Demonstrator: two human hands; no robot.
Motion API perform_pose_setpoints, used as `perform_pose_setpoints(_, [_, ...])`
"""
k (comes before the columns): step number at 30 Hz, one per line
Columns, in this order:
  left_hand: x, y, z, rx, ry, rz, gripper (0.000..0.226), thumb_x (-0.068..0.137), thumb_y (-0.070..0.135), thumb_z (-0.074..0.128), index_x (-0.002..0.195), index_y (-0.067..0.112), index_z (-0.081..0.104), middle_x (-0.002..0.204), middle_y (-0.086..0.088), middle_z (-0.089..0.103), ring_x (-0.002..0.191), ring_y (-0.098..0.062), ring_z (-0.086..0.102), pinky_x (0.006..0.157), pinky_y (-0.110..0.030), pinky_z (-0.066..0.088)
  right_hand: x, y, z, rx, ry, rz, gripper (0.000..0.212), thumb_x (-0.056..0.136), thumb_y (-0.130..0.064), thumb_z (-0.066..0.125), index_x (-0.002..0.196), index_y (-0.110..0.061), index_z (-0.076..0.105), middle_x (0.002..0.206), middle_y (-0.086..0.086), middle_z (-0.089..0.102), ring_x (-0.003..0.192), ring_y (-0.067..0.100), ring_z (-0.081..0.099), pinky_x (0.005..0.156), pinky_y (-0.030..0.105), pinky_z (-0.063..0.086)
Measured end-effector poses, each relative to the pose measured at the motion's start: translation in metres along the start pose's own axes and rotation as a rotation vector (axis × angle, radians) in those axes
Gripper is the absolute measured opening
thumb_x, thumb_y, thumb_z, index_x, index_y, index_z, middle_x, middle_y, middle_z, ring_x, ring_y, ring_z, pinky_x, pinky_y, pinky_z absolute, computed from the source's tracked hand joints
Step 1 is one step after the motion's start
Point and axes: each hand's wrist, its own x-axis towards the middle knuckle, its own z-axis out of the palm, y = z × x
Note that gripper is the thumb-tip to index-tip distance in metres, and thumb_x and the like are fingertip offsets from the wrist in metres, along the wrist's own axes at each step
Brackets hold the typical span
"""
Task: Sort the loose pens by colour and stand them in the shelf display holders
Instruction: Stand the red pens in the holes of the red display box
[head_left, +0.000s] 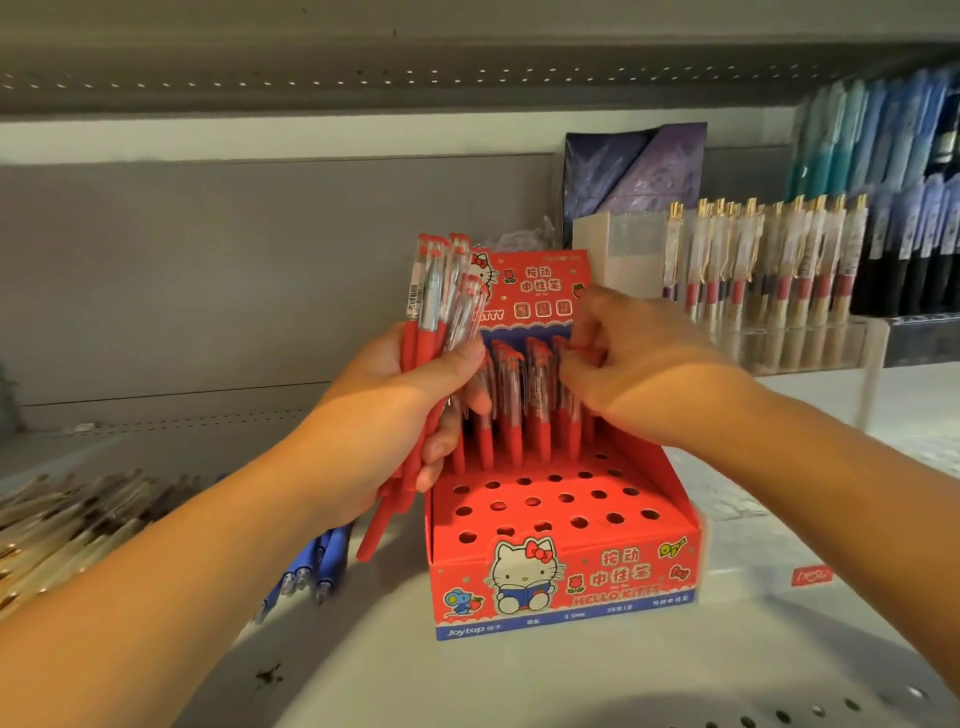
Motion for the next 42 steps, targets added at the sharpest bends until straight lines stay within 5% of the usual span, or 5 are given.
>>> perform_pose_setpoints(8, [-0.001,0.001,0.004,0.006,-0.036,-0.019,0.022,0.092,0.032,0.060,0.099,0.011,0.052,0.075,-0.007,0.064,0.036,-0.012,0.034,0.033,-0.019,0.031,-0.005,-0.007,-0.009,-0.062,0.177,-0.081,0.025,0.083,-0.042,0.052,0.097,-0.025,0.062,0.095,-0.009,0.064,0.086,0.017,0.062,0.074,0.034,0.054])
perform_pose_setpoints(13, [-0.006,-0.001,0.005,-0.020,-0.094,-0.024,0.011,0.098,0.020,0.056,0.093,0.011,0.053,0.072,-0.008,0.062,0.034,-0.012,0.033,0.033,-0.018,0.029,-0.016,-0.029,0.000,0.871,-0.046,-0.033,0.007,0.087,-0.015,0.070,0.092,-0.021,0.070,0.083,0.004,0.071,0.069,0.012,0.067,0.049,0.029,0.055])
perform_pose_setpoints(18, [-0.008,0.003,0.008,0.007,-0.125,-0.014,0.015,0.100,0.021,0.053,0.096,0.007,0.049,0.063,-0.002,0.060,0.032,-0.010,0.035,0.033,-0.018,0.030,-0.018,-0.030,0.003,0.955,-0.107,-0.086,0.013,0.087,-0.006,0.070,0.084,-0.019,0.072,0.073,0.003,0.071,0.059,0.030,0.063,0.049,0.030,0.055])
perform_pose_setpoints(31, [-0.012,0.006,0.009,0.064,-0.140,-0.030,0.014,0.101,0.023,0.053,0.097,0.009,0.051,0.050,0.005,0.057,0.033,-0.008,0.039,0.033,-0.019,0.034,-0.017,-0.030,0.003,1.161,-0.183,0.035,0.011,0.070,-0.029,0.075,0.071,-0.019,0.072,0.074,0.015,0.068,0.066,0.021,0.064,0.050,0.025,0.051])
perform_pose_setpoints(42, [-0.006,0.002,0.002,0.049,-0.025,-0.011,0.013,0.098,0.021,0.059,0.107,0.012,0.054,0.082,0.000,0.070,0.039,-0.013,0.039,0.033,-0.019,0.031,0.000,-0.022,-0.025,1.379,0.227,0.181,0.012,0.092,0.001,0.060,0.093,-0.009,0.054,0.068,0.010,0.070,0.062,0.024,0.072,0.055,0.027,0.058])
